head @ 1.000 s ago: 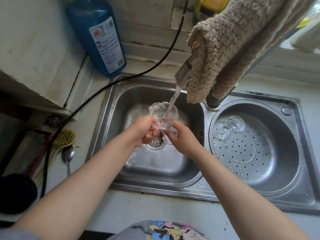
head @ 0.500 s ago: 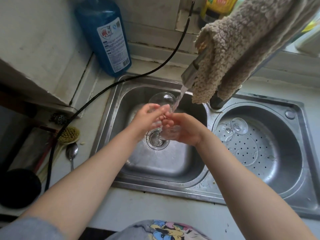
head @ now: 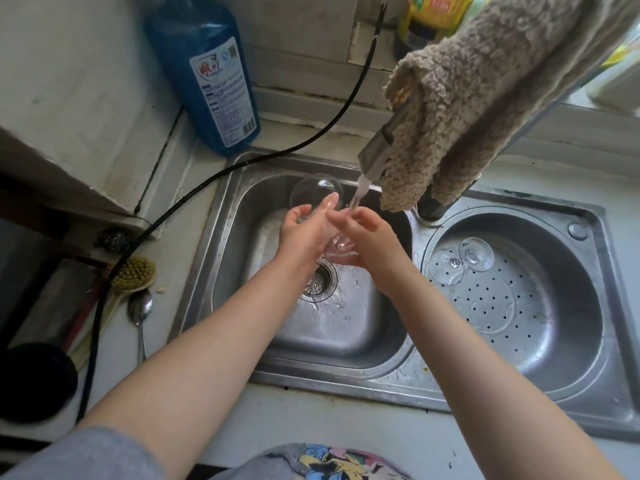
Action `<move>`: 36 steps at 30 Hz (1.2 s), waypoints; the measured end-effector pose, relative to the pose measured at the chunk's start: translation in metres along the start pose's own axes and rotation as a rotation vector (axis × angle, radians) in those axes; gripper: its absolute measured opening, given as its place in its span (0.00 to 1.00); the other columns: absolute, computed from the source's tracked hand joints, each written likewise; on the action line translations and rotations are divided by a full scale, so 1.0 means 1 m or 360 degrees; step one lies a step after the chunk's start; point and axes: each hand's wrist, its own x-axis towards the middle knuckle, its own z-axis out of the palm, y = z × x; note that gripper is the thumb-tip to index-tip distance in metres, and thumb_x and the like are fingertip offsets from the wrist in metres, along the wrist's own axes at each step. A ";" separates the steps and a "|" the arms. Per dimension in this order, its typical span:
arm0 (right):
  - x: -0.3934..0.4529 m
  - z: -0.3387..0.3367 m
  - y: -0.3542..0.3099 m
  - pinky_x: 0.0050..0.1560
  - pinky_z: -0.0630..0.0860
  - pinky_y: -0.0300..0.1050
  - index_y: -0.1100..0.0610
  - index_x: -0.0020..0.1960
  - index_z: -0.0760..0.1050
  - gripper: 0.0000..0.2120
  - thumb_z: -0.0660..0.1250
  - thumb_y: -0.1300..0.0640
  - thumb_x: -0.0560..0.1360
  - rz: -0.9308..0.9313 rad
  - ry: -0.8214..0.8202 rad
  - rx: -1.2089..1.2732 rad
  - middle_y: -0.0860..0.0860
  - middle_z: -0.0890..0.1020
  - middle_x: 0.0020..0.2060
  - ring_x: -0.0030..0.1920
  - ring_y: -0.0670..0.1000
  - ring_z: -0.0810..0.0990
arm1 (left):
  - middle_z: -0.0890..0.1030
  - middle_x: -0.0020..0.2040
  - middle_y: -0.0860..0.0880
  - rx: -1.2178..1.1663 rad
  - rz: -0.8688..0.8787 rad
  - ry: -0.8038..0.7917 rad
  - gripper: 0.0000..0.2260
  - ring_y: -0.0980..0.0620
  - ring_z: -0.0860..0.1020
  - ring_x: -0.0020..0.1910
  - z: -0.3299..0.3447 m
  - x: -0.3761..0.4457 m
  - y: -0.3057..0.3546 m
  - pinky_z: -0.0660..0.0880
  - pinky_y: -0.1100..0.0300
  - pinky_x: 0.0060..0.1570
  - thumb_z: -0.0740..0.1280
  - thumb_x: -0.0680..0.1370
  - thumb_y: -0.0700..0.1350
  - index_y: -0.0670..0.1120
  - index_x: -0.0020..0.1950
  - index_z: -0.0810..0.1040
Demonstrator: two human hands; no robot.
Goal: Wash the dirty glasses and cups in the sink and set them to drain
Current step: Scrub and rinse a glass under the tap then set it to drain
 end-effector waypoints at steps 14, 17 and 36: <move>-0.003 -0.010 0.011 0.52 0.80 0.45 0.64 0.51 0.77 0.09 0.66 0.72 0.73 -0.0077 -0.0452 0.0436 0.57 0.83 0.42 0.44 0.52 0.83 | 0.80 0.36 0.47 -0.0117 -0.0642 -0.0556 0.19 0.52 0.79 0.36 -0.012 -0.022 0.011 0.74 0.61 0.49 0.54 0.82 0.49 0.43 0.41 0.79; 0.004 -0.004 0.010 0.40 0.79 0.41 0.60 0.50 0.79 0.06 0.70 0.64 0.73 -0.0060 -0.0181 0.0372 0.54 0.82 0.40 0.40 0.50 0.81 | 0.81 0.43 0.46 -0.0025 -0.0548 -0.0519 0.23 0.50 0.76 0.43 -0.009 -0.026 0.013 0.69 0.52 0.60 0.51 0.82 0.53 0.46 0.44 0.83; 0.004 0.009 0.012 0.28 0.78 0.40 0.61 0.48 0.78 0.09 0.69 0.55 0.75 -0.0020 0.0095 0.0040 0.52 0.79 0.29 0.27 0.49 0.77 | 0.75 0.27 0.49 0.0378 -0.0270 -0.0383 0.28 0.53 0.73 0.26 -0.007 -0.033 0.008 0.78 0.55 0.39 0.47 0.82 0.62 0.49 0.51 0.82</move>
